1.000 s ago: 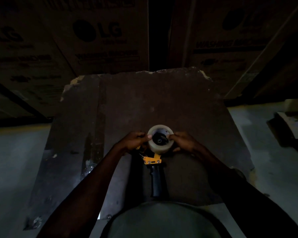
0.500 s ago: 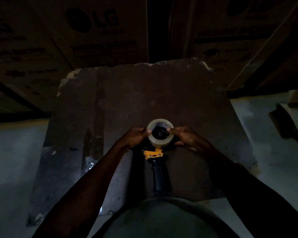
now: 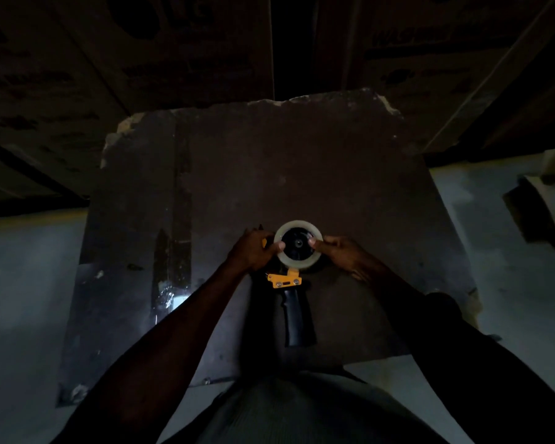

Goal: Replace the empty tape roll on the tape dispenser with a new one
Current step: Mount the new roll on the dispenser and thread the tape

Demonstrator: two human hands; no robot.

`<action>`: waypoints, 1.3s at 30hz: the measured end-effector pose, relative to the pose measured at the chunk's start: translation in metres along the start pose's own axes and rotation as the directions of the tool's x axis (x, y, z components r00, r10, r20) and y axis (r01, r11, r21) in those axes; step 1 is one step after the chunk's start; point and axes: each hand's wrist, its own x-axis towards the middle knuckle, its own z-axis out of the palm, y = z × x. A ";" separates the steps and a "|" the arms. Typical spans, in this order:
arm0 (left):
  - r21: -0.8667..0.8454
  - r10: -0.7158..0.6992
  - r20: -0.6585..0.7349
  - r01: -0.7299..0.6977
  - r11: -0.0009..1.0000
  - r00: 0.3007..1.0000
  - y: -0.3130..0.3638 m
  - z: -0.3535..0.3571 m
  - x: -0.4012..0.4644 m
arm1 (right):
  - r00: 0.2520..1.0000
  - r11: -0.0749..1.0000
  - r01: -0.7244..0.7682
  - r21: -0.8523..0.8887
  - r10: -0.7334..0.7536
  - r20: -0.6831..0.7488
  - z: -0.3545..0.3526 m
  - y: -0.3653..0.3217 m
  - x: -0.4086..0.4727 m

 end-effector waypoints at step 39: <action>-0.678 -0.442 -0.247 0.173 0.715 0.862 0.003 0.046 -0.071 | 0.975 0.970 -0.060 0.234 0.106 -0.193 0.034 0.007 -0.009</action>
